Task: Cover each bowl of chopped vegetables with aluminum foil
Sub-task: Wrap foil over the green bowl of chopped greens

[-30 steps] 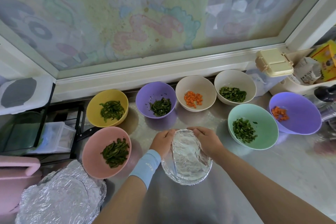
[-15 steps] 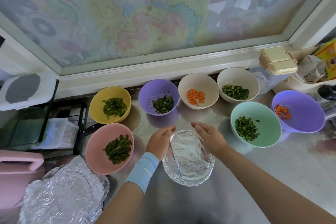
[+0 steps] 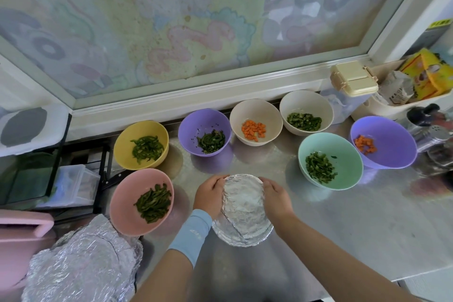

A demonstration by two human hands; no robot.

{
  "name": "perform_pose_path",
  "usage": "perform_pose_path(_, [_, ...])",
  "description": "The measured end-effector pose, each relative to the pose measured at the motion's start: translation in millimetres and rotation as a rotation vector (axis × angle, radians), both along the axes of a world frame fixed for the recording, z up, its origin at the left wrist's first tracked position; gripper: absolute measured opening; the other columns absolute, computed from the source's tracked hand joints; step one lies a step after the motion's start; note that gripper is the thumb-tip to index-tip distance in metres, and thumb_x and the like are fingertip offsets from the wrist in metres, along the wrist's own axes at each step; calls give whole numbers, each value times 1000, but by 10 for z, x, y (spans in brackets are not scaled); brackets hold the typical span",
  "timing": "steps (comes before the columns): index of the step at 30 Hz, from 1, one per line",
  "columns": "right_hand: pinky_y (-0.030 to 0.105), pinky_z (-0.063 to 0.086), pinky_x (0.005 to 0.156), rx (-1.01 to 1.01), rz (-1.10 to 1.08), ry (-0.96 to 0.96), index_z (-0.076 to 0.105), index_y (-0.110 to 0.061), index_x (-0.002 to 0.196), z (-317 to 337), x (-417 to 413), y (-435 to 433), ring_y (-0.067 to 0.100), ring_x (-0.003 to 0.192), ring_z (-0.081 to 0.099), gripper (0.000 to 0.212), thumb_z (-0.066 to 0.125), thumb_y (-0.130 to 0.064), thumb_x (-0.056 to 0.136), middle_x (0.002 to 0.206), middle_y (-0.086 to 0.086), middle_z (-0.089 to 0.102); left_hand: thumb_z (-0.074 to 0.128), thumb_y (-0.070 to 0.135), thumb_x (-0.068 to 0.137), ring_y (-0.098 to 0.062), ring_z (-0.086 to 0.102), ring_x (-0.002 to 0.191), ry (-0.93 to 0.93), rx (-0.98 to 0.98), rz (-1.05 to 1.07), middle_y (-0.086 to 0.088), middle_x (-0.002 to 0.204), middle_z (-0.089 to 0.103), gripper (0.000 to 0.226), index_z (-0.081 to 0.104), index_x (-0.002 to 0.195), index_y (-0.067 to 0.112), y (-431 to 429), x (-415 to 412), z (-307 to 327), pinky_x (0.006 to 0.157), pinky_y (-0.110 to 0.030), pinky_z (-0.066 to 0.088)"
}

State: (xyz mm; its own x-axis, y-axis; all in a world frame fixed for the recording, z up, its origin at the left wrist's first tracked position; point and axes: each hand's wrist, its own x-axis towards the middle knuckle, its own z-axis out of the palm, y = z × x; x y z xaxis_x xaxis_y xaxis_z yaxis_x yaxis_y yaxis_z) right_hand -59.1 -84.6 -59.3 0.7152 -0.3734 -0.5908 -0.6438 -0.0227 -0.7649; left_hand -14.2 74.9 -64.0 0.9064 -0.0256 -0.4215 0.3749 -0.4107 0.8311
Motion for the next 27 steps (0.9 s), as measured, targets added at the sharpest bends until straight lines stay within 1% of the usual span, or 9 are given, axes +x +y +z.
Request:
perform_pose_path(3, [37,47,100,128,120,41,64,-23,125,16,173,-93,17,110,59,34,42,-26,100,119,-7,66,45,13,100,-10,63,98,28,-52,141,11,102,71,34,68,88,35,80,-163,25,83,-21,46])
perform_pose_path(6, [30,43,92,294,36,-1,50,-22,137,67,261,-270,17,111,58,36,41,-28,103,128,0,62,43,9,100,-11,59,111,23,13,140,4,124,65,31,67,117,20,182,-247,73,94,-18,40])
perform_pose_path(11, [38,54,71,30,4,179,66,-9,112,72,93,-475,22,78,63,27,46,-15,96,97,4,67,41,9,98,-10,45,133,-95,163,-18,11,142,52,46,53,140,24,206,-111,142,106,-20,31])
perform_pose_path(13, [43,57,67,66,42,284,66,-1,102,90,-27,-405,28,69,63,24,48,-14,92,88,12,67,42,13,98,-13,48,130,-105,237,-93,8,139,55,42,56,136,24,160,-49,133,106,-24,35])
perform_pose_path(16, [35,57,62,141,114,321,67,-5,88,174,-92,-271,25,60,62,18,51,-13,87,78,11,67,43,18,97,-17,56,117,-51,315,-168,7,127,64,36,64,126,24,135,-63,118,101,-27,41])
perform_pose_path(19, [32,51,74,13,267,243,56,-15,82,193,12,-190,23,83,52,16,45,-16,94,97,11,55,41,16,95,-20,60,104,-54,318,-127,3,112,70,34,69,113,21,194,-145,161,96,-34,47])
perform_pose_path(22, [22,37,60,-73,443,220,36,-21,67,246,128,-85,19,88,40,36,34,-7,99,99,12,44,39,17,94,-22,60,89,-14,333,-101,1,91,68,28,67,92,19,319,-193,193,80,-32,48])
perform_pose_path(25, [23,38,59,-210,529,220,48,-15,69,265,214,-54,25,82,53,24,40,-8,91,85,10,53,38,23,94,-24,54,77,-5,415,-162,-1,76,60,24,54,78,15,440,-223,279,69,-35,42])
perform_pose_path(27, [26,48,81,-265,569,186,62,-11,99,291,285,-38,29,106,57,21,44,-14,90,108,11,60,37,22,97,-26,51,77,-18,424,-137,-10,82,57,22,53,84,12,553,-211,367,67,-37,38])
